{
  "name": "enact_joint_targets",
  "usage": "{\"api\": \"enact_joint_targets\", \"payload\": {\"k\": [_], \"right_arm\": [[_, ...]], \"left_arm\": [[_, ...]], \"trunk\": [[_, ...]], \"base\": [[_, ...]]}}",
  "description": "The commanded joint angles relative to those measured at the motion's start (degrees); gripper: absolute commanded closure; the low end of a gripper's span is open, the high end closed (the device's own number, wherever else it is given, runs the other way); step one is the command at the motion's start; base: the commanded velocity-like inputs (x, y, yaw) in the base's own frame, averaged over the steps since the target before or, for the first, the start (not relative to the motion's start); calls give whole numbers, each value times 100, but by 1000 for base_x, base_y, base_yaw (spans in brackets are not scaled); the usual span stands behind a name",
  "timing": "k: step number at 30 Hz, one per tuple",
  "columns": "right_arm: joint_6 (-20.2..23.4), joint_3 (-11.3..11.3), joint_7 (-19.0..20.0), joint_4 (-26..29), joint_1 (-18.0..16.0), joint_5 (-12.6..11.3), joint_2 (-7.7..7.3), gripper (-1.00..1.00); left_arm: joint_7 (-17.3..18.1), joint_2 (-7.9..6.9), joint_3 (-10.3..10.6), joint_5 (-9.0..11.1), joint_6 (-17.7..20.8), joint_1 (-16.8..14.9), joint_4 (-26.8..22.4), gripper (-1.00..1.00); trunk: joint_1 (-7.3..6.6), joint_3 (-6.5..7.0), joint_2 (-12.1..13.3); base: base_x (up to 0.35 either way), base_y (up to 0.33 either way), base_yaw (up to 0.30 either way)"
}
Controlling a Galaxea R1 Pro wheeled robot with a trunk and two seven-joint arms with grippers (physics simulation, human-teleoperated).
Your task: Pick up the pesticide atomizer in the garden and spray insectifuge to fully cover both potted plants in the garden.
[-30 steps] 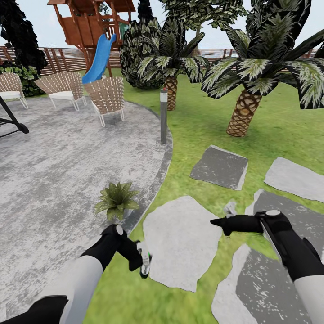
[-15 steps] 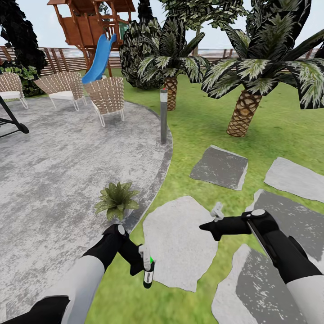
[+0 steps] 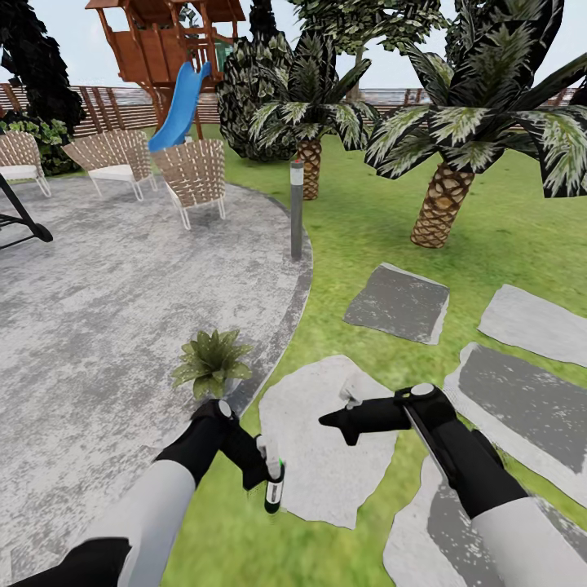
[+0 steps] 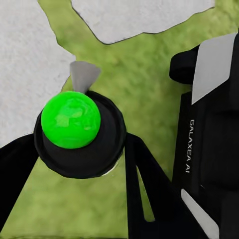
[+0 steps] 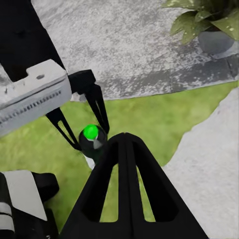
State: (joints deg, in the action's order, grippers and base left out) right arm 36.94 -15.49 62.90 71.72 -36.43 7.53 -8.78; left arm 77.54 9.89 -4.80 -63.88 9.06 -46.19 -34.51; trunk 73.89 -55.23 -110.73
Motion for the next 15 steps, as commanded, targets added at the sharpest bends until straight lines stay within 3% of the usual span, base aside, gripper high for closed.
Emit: {"api": "enact_joint_targets", "payload": {"k": [1,4,8,13,15], "right_arm": [[29,-5,29,8,-4,37,17,100],[30,-29,29,8,-4,38,30,100],[28,-303,26,8,-4,38,30,100],[28,-331,29,8,-4,34,26,100],[29,-331,29,8,-4,37,32,100]], "left_arm": [[41,11,-48,-45,130,-3,-43,100],[54,11,-43,-45,191,-3,-232,100],[391,11,-39,-45,209,0,-550,100],[444,11,-16,-39,203,-1,-633,100],[446,11,149,-37,205,1,-635,100]], "trunk": [[-1,-5,-2],[-1,-5,-2],[-1,-5,-2],[-1,-5,-2],[-1,-5,-2]], "base": [[0,0,0],[0,0,0],[0,0,0],[0,0,0],[0,0,0]]}}
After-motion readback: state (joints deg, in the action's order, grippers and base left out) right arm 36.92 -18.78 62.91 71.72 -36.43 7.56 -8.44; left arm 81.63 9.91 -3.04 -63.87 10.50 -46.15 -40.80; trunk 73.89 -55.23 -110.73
